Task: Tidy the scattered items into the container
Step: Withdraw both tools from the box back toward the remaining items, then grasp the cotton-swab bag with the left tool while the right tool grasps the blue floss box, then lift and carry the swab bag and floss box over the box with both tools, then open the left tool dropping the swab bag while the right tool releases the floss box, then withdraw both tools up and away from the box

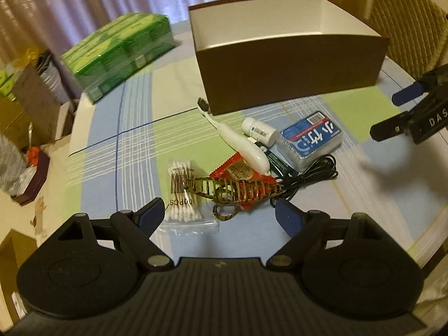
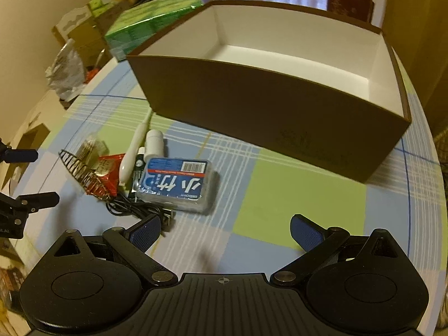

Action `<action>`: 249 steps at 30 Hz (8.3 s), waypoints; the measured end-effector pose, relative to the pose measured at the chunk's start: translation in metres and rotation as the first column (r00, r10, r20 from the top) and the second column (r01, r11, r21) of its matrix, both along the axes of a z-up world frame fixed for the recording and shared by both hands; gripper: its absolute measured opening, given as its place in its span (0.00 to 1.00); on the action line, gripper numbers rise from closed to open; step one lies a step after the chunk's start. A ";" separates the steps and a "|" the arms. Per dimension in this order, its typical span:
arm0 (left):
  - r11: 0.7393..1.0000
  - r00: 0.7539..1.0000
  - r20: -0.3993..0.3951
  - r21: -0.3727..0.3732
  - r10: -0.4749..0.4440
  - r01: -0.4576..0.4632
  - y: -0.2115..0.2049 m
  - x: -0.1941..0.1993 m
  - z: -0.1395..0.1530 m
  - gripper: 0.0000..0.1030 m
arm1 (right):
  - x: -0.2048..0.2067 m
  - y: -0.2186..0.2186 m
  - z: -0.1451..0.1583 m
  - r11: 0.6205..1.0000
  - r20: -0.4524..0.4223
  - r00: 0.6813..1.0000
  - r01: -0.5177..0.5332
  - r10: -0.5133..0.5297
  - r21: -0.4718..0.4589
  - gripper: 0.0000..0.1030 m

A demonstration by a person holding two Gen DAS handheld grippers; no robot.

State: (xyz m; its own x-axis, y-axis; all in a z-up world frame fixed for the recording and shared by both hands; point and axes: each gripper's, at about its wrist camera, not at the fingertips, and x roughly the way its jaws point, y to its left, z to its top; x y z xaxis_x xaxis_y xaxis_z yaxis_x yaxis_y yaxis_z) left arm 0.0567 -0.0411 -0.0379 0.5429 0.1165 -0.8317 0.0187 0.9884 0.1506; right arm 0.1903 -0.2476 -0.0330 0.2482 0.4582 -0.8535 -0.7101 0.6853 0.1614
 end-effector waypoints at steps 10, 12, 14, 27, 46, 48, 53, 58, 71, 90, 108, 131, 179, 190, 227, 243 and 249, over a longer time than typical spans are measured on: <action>0.999 0.998 -0.066 -0.032 -0.019 0.017 0.051 0.010 -0.024 0.68 | -0.001 0.013 -0.008 0.995 -0.016 0.996 0.091 -0.092 -0.040 1.00; 0.997 0.998 -0.063 -0.070 0.009 -0.013 0.069 0.015 -0.028 0.63 | -0.002 0.018 -0.010 0.994 -0.018 0.994 0.103 -0.104 -0.047 1.00; 0.994 0.998 -0.061 -0.104 0.016 -0.023 0.080 0.021 -0.032 0.63 | -0.003 0.022 -0.012 0.992 -0.020 0.993 0.114 -0.116 -0.056 1.00; 0.969 0.998 -0.061 -0.248 -0.029 0.013 0.106 0.050 -0.067 0.38 | -0.002 0.044 -0.013 0.987 -0.029 0.987 0.158 -0.159 -0.028 1.00; 0.951 0.985 -0.061 -0.256 0.161 -0.171 0.133 0.011 -0.043 0.21 | -0.005 0.093 -0.050 0.999 -0.029 1.000 0.007 -0.008 -0.036 1.00; 0.950 0.983 -0.058 -0.252 0.174 -0.183 0.133 0.009 -0.041 0.21 | -0.007 0.095 -0.055 1.000 -0.012 1.000 -0.007 0.006 -0.027 1.00; 0.949 0.978 -0.058 -0.239 0.198 -0.206 0.132 0.006 -0.036 0.21 | -0.006 0.091 -0.061 0.998 0.048 0.998 -0.041 0.044 -0.045 0.89; 0.949 0.977 -0.051 -0.231 0.208 -0.214 0.128 0.006 -0.030 0.21 | 0.002 0.072 -0.059 0.996 0.072 0.997 -0.022 0.028 -0.091 0.88; 0.960 0.980 0.049 -0.217 0.193 -0.178 0.109 0.025 0.015 0.21 | 0.007 0.004 -0.033 0.995 0.108 0.994 0.044 -0.034 -0.094 0.88; 0.964 0.985 0.171 -0.255 -0.031 0.074 0.020 0.088 0.068 0.21 | 0.024 -0.025 0.053 0.988 0.131 0.991 0.005 -0.025 0.151 0.88; 0.958 0.955 0.245 -0.186 -0.169 0.217 -0.016 0.185 0.099 0.21 | 0.105 -0.009 0.101 0.981 0.265 0.964 -0.044 -0.008 0.189 0.88; 0.965 0.982 0.064 -0.186 -0.176 0.185 -0.025 0.320 0.025 0.21 | 0.209 0.046 0.036 0.999 0.205 0.979 -0.021 0.011 0.044 0.88; 0.984 0.994 -0.066 -0.159 -0.091 0.080 -0.016 0.363 -0.010 0.53 | 0.234 0.085 0.002 0.997 0.144 0.988 -0.046 0.053 -0.055 1.00; 0.984 0.995 -0.048 -0.158 -0.092 0.083 -0.022 0.340 0.007 0.70 | 0.210 0.064 0.024 0.998 0.116 0.992 -0.037 0.043 -0.051 1.00; 0.991 0.998 0.016 -0.120 -0.064 0.065 -0.050 0.231 0.069 0.84 | 0.122 0.015 0.082 0.995 0.183 0.978 0.097 -0.101 0.033 1.00; 0.990 0.997 0.066 -0.132 -0.041 0.050 -0.044 0.172 0.092 0.84 | 0.074 0.006 0.096 0.992 0.226 0.967 0.101 -0.116 0.075 1.00; 0.989 0.998 0.068 -0.147 -0.014 0.024 -0.033 0.151 0.092 0.84 | 0.061 0.002 0.095 0.991 0.217 0.969 0.102 -0.120 0.088 1.00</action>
State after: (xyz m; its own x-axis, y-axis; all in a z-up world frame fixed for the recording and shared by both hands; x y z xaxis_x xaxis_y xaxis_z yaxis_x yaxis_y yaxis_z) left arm 0.2075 -0.0743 0.0540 0.5983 -0.0159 -0.8012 0.0324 0.9995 0.0043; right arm 0.2511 -0.2456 0.0623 0.4802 0.4781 -0.7354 -0.6542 0.7537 0.0629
